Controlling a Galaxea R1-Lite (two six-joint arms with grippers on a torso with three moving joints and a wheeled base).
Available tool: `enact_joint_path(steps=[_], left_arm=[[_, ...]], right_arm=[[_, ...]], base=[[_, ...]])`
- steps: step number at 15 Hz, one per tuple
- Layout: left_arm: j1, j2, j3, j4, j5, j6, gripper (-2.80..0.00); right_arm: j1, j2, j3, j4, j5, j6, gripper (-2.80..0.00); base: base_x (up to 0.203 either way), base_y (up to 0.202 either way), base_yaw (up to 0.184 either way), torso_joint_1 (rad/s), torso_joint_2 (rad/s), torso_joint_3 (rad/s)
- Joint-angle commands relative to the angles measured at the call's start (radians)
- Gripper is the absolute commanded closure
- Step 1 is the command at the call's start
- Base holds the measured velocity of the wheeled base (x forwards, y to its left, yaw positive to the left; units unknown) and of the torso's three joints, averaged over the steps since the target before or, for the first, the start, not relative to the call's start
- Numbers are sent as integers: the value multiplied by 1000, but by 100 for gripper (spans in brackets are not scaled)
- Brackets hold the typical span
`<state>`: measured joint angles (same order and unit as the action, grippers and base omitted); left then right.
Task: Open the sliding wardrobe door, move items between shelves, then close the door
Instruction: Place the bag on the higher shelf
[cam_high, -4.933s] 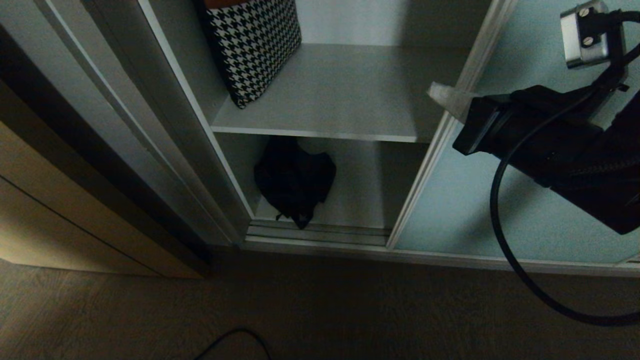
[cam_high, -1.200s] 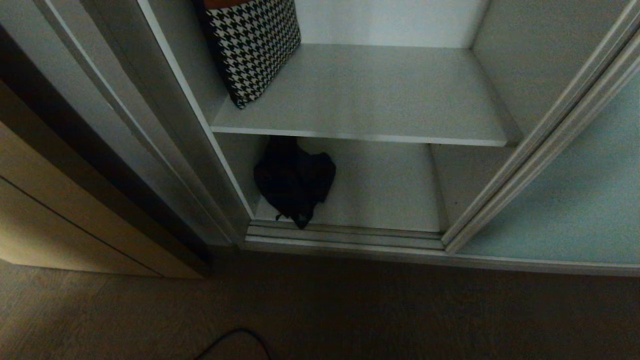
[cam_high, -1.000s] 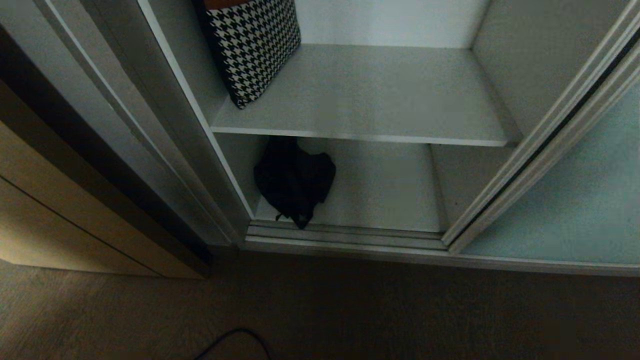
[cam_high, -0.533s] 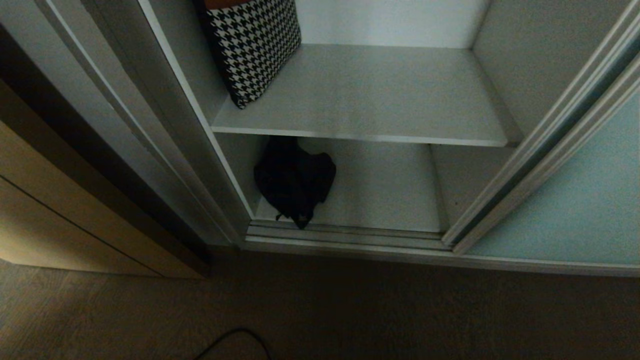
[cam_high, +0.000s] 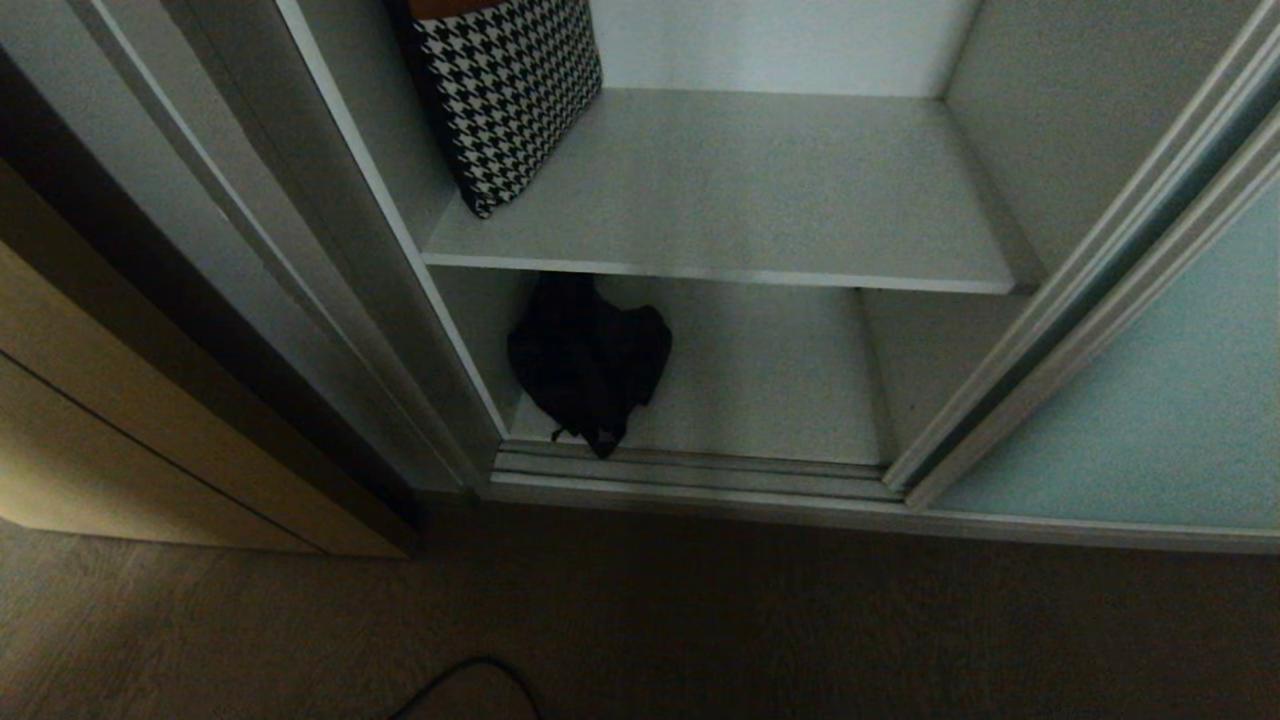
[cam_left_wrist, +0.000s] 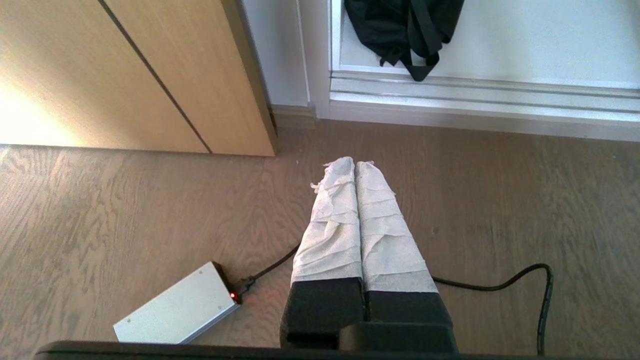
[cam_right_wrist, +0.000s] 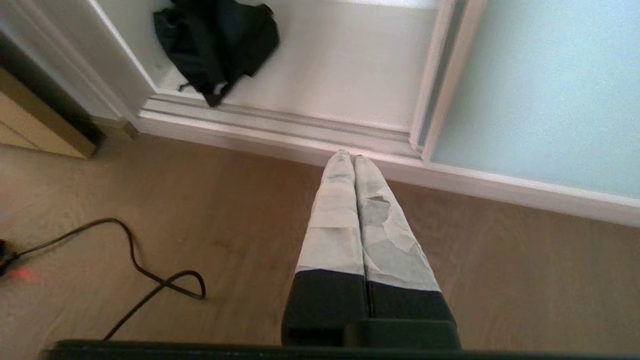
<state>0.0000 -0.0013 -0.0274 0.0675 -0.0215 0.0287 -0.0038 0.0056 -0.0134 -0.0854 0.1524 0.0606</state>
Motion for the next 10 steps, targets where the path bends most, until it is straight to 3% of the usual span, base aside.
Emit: enact_joint_path(steps=[1, 2, 3, 6, 8, 10], left_arm=[[0, 1, 0, 0, 0, 0, 0], [0, 1, 0, 0, 0, 0, 0], [1, 1, 0, 0, 0, 0, 0], [0, 1, 0, 0, 0, 0, 0], [0, 1, 0, 0, 0, 0, 0], [1, 1, 0, 0, 0, 0, 0]], right_arm=[[0, -6, 4, -8, -76, -2, 0], [0, -6, 8, -23, -188, -24, 0], [0, -5, 8, -22, -250, -47, 0], [1, -5, 7, 125, -165, -69, 0], [1, -6, 12, 82, -145, -123, 0], [-1, -7, 12, 84, -146, -122, 0]], base=[[0, 0, 0, 0, 0, 0], [0, 0, 0, 0, 0, 0], [0, 0, 0, 0, 0, 0], [0, 0, 0, 0, 0, 0], [0, 0, 0, 0, 0, 0], [0, 0, 0, 0, 0, 0]])
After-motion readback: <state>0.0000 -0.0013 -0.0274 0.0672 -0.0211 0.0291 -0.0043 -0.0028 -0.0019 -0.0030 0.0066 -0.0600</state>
